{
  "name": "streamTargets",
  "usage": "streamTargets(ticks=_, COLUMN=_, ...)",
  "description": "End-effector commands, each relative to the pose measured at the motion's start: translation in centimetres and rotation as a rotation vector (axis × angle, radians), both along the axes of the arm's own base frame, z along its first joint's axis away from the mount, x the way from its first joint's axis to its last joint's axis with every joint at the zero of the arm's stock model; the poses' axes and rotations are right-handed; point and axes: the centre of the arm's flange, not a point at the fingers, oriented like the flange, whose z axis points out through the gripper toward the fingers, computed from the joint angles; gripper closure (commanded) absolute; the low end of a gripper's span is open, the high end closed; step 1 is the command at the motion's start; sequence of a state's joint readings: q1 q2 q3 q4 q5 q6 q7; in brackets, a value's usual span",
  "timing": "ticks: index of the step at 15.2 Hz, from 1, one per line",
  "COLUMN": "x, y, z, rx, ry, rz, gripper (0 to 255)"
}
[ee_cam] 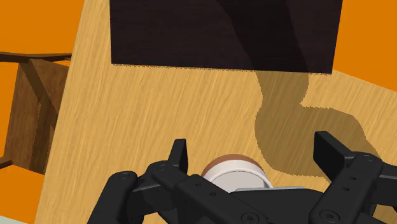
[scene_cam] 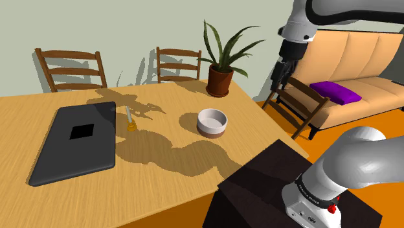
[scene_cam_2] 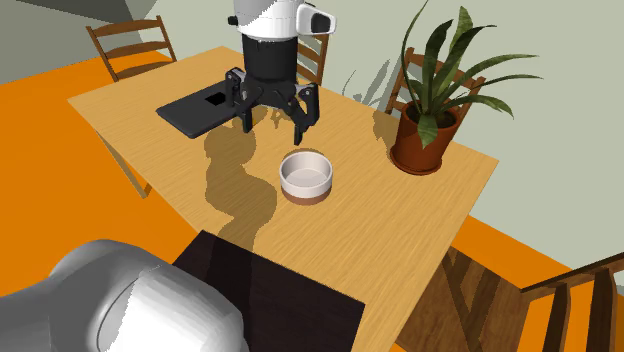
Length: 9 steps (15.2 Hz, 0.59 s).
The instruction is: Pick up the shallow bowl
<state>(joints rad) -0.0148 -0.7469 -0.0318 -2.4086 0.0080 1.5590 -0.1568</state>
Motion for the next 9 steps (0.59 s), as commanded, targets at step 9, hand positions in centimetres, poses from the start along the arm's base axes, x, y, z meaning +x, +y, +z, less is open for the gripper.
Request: streamTargets(ticks=9, x=6.1, y=3.7, z=-7.7, rx=-0.001, ry=-0.002, rz=-0.002, gripper=0)
